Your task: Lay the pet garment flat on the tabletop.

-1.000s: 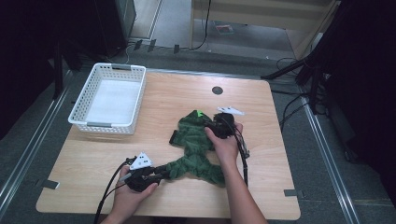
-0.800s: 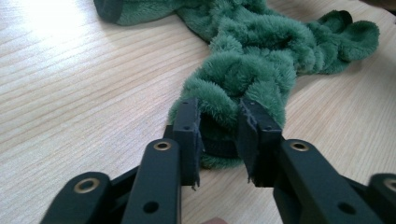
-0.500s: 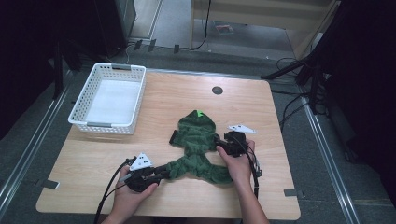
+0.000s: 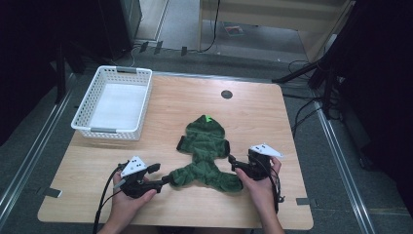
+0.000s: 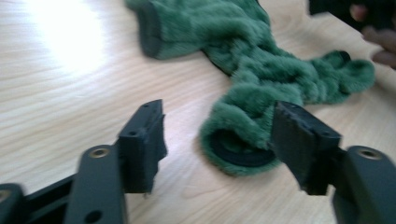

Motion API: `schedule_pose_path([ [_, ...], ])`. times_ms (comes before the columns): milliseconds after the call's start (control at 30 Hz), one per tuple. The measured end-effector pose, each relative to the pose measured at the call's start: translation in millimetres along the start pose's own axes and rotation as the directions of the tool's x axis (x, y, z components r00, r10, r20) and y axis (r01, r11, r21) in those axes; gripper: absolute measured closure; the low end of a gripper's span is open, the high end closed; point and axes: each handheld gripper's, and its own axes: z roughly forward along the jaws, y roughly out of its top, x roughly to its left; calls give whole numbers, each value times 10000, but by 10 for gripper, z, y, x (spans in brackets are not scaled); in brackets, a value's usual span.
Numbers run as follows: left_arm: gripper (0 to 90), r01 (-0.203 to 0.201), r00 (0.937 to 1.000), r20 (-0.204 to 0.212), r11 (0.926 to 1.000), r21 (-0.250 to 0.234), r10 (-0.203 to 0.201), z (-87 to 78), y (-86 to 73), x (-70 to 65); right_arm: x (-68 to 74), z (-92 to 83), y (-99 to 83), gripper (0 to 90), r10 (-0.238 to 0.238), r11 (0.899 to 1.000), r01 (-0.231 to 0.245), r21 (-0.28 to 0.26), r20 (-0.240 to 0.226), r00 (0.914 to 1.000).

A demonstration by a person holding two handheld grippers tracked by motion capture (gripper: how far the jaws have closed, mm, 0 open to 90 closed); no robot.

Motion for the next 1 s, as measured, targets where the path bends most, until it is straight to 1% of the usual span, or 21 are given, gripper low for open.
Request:
schedule_pose_path([
  [100,263,175,9998,-135,9998,-97,-176,-67,-2,80,-69,-106,-98,134,129,9999,-129,-36,21,9999],
  [133,240,213,9994,-276,9996,-178,-218,-100,-5,113,-83,-132,-118,126,186,9998,-186,-44,30,9998],
  [200,184,274,9986,-438,9993,-265,-286,-156,-7,164,-122,-189,-172,51,223,9997,-224,-24,-174,9996],
  [233,160,314,9981,-525,9990,-327,-331,-187,-9,193,-146,-211,-196,24,183,9998,-183,6,-185,9997],
  [267,136,344,9975,-609,9988,-353,-365,-220,-11,224,-164,-236,-225,0,186,9998,-186,5,-222,9996],
  [300,125,374,9970,-667,9984,-420,-401,-260,-15,263,-189,-264,-251,0,168,9999,-169,-37,-305,9994],
  [400,64,467,9928,-1078,9972,-578,-527,-344,-25,355,-248,-350,-317,0,0,9999,0,-165,-18,10000],
  [467,0,499,9904,-1262,9970,-584,-570,-400,-34,427,-295,-401,-350,0,-94,9997,99,-239,190,9998],
  [500,0,549,9887,-1357,9962,-676,-637,-422,-41,458,-320,-426,-365,0,-60,9996,66,-273,239,9997],
  [567,0,649,9857,-1511,9956,-679,-745,-461,-62,520,-370,-476,-395,0,112,9995,-102,-302,333,9994],
  [667,0,750,9824,-1665,9950,-660,-851,-509,-92,588,-454,-544,-442,0,234,9992,-218,-341,451,9987],
  [733,0,643,9823,-1712,9953,-718,-758,-564,-105,631,-518,-590,-480,0,364,9988,-344,-350,577,9977],
  [833,0,693,9802,-1798,9942,-817,-831,-647,-130,700,-603,-635,-527,0,431,9985,-406,-359,710,9965],
  [933,0,859,9747,-1985,9920,-927,-1029,-738,-171,783,-699,-686,-576,0,559,9980,-532,-347,838,9949],
  [967,0,862,9735,-2039,9920,-922,-1036,-759,-181,802,-739,-706,-592,0,631,9975,-599,-386,868,9942],
  [1000,0,932,9709,-2120,9912,-943,-1114,-783,-196,820,-762,-720,-603,0,633,9974,-600,-387,905,9939],
])
